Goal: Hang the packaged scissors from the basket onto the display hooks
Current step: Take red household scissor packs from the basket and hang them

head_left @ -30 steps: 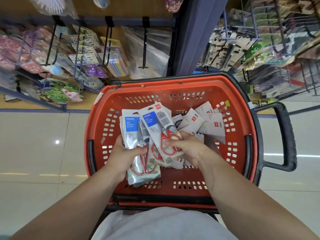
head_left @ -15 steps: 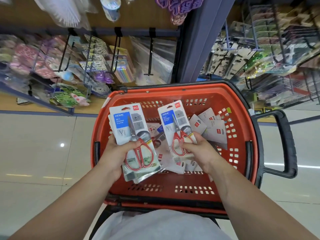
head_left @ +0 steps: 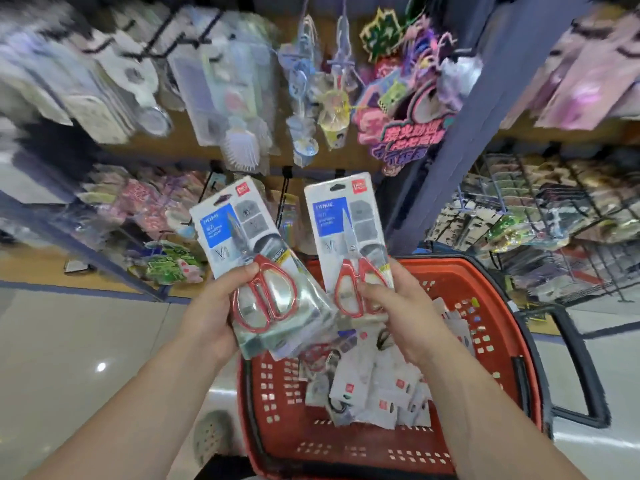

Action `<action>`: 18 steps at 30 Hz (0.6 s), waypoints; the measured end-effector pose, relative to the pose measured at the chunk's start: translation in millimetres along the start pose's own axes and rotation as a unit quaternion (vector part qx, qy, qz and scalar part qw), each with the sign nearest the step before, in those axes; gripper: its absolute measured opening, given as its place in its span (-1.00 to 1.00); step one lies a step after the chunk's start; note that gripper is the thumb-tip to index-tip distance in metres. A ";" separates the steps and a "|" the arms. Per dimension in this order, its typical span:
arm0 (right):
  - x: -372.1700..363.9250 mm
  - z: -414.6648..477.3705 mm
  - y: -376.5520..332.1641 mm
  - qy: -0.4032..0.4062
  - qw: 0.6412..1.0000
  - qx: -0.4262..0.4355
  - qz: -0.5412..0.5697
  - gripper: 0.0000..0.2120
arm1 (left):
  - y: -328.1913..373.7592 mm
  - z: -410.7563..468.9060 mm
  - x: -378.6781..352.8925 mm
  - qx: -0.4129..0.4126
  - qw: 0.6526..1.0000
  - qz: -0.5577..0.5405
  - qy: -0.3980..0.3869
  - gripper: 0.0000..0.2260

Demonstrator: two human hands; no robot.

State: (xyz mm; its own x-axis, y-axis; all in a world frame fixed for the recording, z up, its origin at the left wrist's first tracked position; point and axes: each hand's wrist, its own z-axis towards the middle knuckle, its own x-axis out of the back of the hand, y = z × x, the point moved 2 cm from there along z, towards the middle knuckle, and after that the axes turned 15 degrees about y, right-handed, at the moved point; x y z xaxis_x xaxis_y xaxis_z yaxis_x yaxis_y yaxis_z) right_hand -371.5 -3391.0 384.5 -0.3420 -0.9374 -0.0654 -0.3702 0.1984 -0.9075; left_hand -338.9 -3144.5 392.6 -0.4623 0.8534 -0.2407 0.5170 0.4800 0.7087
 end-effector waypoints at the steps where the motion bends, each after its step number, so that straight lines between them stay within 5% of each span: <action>1: -12.7 -1.6 -5.4 0.008 1.000 0.016 -0.003 -0.63 | 14.1 4.0 4.4 -0.003 1.000 -0.010 -0.006 -0.48; 9: -131.8 -29.2 -29.4 0.101 0.992 0.072 0.030 -0.69 | 126.6 38.8 71.2 0.017 0.995 -0.045 -0.088 -0.64; 18: -241.7 -66.5 -68.3 0.122 0.978 0.151 0.073 -0.74 | 228.5 35.3 125.9 0.006 0.991 -0.064 -0.118 -0.47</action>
State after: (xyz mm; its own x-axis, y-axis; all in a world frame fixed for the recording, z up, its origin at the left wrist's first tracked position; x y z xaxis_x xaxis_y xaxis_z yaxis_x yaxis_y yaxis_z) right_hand -321.0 -3159.0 489.9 -0.5817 -0.8018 -0.1371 -0.0414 0.1975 -0.9794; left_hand -253.5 -2920.2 500.8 -0.3447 0.8085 -0.4770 0.4739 0.5885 0.6551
